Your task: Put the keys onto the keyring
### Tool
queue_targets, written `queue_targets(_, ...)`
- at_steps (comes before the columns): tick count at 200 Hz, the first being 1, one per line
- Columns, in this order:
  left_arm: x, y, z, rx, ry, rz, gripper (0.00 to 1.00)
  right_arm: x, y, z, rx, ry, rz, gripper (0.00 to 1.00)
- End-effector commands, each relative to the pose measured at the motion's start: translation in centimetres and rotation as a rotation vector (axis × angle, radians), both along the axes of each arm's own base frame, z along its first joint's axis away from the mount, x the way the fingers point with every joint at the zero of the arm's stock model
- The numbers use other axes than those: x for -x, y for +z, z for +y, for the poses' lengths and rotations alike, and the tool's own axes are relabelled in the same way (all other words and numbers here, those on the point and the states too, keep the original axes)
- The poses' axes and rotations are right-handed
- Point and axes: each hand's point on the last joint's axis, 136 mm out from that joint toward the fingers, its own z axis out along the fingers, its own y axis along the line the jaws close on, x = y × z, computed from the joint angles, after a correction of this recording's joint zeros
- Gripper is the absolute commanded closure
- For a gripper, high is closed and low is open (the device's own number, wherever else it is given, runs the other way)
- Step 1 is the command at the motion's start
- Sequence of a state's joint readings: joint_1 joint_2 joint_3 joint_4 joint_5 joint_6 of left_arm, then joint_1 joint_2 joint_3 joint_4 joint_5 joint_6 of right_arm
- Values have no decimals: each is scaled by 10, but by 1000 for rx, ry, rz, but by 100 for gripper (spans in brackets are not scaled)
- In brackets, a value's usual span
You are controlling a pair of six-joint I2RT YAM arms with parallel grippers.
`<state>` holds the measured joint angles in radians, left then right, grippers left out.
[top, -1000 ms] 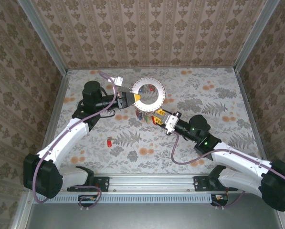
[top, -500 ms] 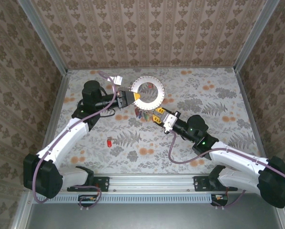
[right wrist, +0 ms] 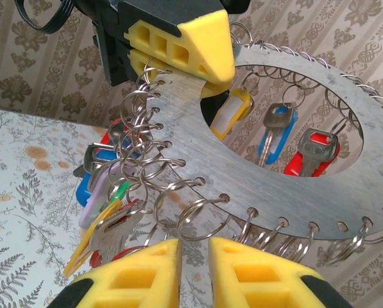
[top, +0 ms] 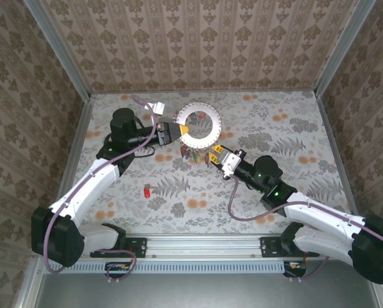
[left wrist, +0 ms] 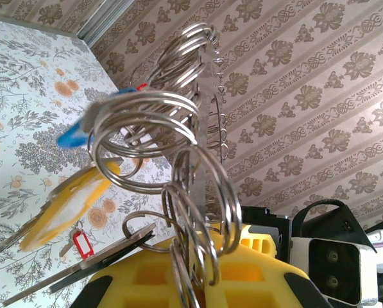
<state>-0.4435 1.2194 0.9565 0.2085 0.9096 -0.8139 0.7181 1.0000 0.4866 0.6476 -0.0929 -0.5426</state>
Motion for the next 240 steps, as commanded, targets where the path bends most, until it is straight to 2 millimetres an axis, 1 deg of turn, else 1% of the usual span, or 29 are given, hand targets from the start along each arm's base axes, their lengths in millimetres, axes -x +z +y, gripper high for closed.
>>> queue_targets(1, 19, 35, 0, 49, -67, -106, 100, 1, 18, -1, -56, 4, -19, 81)
queue_targets(10, 19, 35, 0, 49, -65, -105, 100, 1, 19, 1, -61, 12, -17, 83)
queue_targets(36, 20, 36, 1, 51, -61, -107, 100, -2, 24, 0, -84, -3, -27, 83)
queue_targets(78, 20, 38, 1, 52, -55, -112, 100, -2, 29, 8, -97, 29, -22, 82)
queue_targets(94, 20, 37, 2, 51, -53, -110, 100, -4, 29, 9, -101, 22, -21, 79)
queue_targets(125, 20, 38, 2, 51, -52, -113, 100, -8, 32, 7, -115, -12, -33, 77)
queue_targets(151, 20, 39, 2, 52, -51, -116, 100, -15, 35, 4, -129, -61, -41, 78)
queue_targets(186, 20, 38, 2, 51, -50, -113, 100, -23, 34, -2, -144, -121, -35, 81)
queue_targets(198, 20, 39, 2, 52, -49, -115, 100, -23, 32, -2, -142, -124, -30, 81)
queue_targets(209, 20, 38, 2, 51, -51, -114, 100, -23, 30, -2, -130, -120, -26, 80)
queue_targets(222, 20, 39, 2, 52, -50, -116, 100, -19, 27, 1, -115, -92, -22, 76)
queue_targets(240, 20, 40, 2, 52, -50, -118, 100, -13, 22, 4, -92, -61, -8, 73)
